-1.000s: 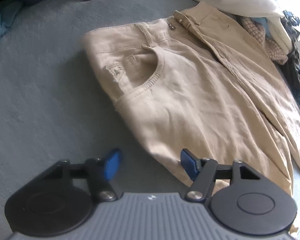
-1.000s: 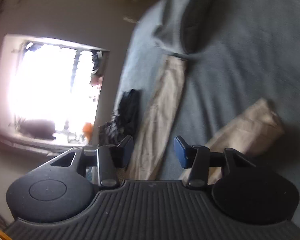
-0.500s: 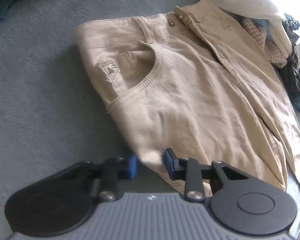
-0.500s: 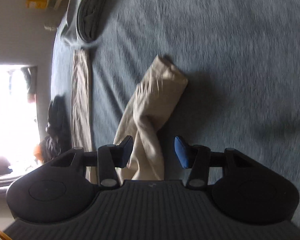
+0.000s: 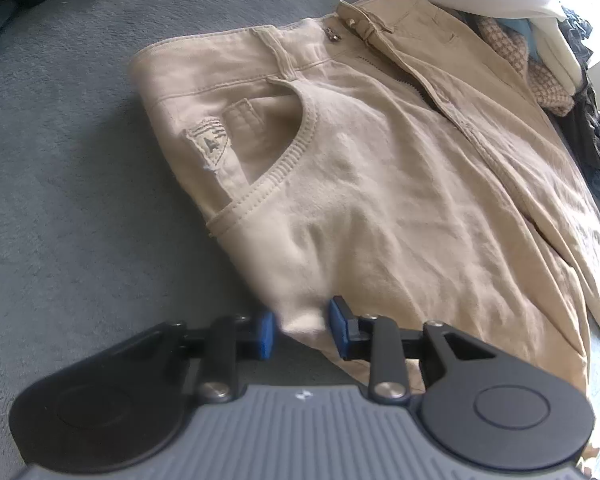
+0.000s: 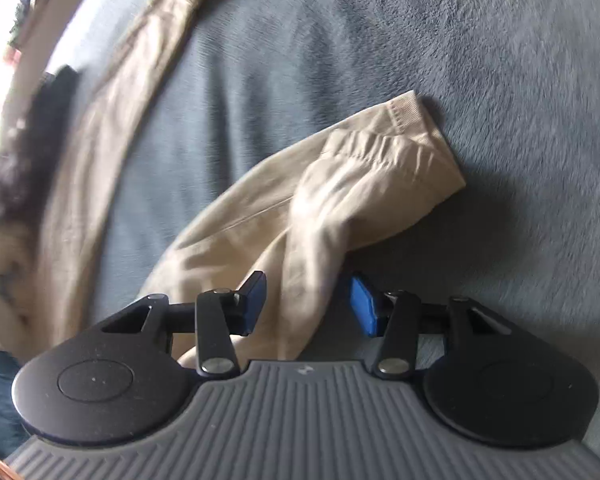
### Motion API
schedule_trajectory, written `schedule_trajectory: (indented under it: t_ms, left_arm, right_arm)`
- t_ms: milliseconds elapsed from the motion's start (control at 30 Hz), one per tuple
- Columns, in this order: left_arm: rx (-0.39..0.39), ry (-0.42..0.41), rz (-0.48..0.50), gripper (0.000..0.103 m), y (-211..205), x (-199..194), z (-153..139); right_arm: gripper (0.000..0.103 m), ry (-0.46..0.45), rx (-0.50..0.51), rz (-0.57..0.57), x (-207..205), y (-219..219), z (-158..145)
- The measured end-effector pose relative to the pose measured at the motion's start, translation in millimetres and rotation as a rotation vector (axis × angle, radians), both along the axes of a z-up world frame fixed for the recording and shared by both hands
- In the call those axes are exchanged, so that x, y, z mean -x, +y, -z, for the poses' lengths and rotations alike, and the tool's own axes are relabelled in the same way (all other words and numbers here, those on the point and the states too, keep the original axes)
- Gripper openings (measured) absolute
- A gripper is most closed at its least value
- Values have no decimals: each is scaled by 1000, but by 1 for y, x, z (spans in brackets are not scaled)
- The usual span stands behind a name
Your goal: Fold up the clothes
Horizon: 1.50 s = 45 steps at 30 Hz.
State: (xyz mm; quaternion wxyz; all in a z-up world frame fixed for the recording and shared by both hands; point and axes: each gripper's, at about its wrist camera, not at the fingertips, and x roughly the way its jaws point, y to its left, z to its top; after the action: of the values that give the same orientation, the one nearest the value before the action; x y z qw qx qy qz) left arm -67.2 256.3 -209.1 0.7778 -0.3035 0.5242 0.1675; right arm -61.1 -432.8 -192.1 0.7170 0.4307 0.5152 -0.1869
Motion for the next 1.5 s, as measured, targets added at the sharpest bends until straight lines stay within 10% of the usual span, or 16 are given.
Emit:
schedule_trajectory:
  t_ms: [133, 500, 700, 1133, 1500]
  left_arm:
    - [4, -7, 6, 31, 0, 2, -1]
    - [-18, 12, 26, 31, -5, 1, -5]
    - [-35, 26, 31, 32, -10, -1, -8]
    - [-40, 19, 44, 32, -13, 4, -13]
    - [-25, -1, 39, 32, -12, 10, -18]
  right_arm:
    - [8, -31, 36, 34, 9, -8, 1]
    - [11, 58, -17, 257, 98, -45, 8]
    - [22, -55, -11, 196, 72, -36, -16]
    - [29, 88, -158, 319, 45, -40, 25]
    - [4, -24, -135, 323, 62, -41, 15]
